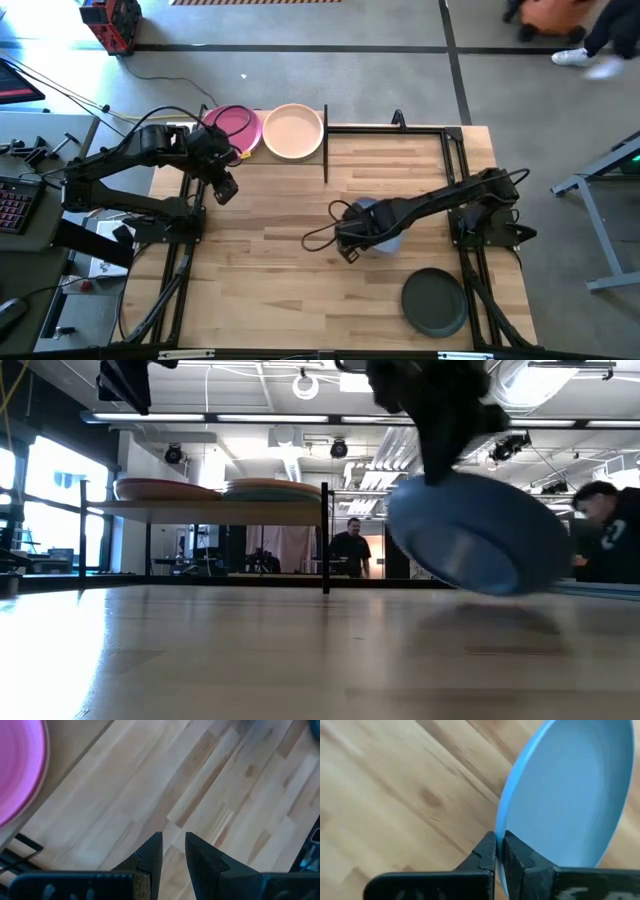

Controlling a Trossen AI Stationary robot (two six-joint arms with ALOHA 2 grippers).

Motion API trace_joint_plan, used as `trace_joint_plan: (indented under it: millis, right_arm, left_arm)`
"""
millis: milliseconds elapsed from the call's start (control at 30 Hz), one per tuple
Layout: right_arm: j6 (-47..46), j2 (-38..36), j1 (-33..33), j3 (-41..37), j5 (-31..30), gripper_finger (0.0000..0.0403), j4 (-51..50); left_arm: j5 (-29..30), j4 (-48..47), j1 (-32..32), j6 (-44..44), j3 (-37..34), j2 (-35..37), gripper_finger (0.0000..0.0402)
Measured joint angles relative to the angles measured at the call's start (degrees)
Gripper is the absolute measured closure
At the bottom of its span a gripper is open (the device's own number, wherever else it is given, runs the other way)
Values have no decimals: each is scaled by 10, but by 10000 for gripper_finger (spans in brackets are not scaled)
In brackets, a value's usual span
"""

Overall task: Place and stack plates onto a shelf
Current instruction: Stack the blue plate on top of the pink plate on the shelf

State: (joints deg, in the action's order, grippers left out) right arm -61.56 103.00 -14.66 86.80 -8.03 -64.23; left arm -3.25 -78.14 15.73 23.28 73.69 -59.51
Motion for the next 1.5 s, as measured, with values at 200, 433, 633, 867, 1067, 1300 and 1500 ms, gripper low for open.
trace_joint_plan:
  millis: [200, 433, 633, 867, 1067, 1300, 1500]
  right_arm:
    - [118, 0, 0, 96, -9, 403, 0]
    - [196, 0, 0, 178, -9, 403, 0]
    - [305, 0, 0, 234, -10, 403, -1]
    - [466, 0, 14, 294, -31, 403, -3]
    - [620, 0, 25, 322, -64, 403, -6]
    - [752, 5, 34, 323, -65, 403, -34]
    - [814, 19, 34, 323, -65, 403, -63]
  left_arm:
    - [-3, 27, 0, 30, 0, 0, 330]
    - [-11, 49, 0, 35, 0, -2, 331]
    - [-11, 52, 0, 35, 0, -2, 332]
    - [-11, 52, 0, 75, 0, -2, 332]
    - [-11, 52, 0, 208, 0, -2, 332]
    - [-11, 57, 0, 316, 0, -2, 333]
    - [-11, 57, 0, 394, 0, -2, 333]
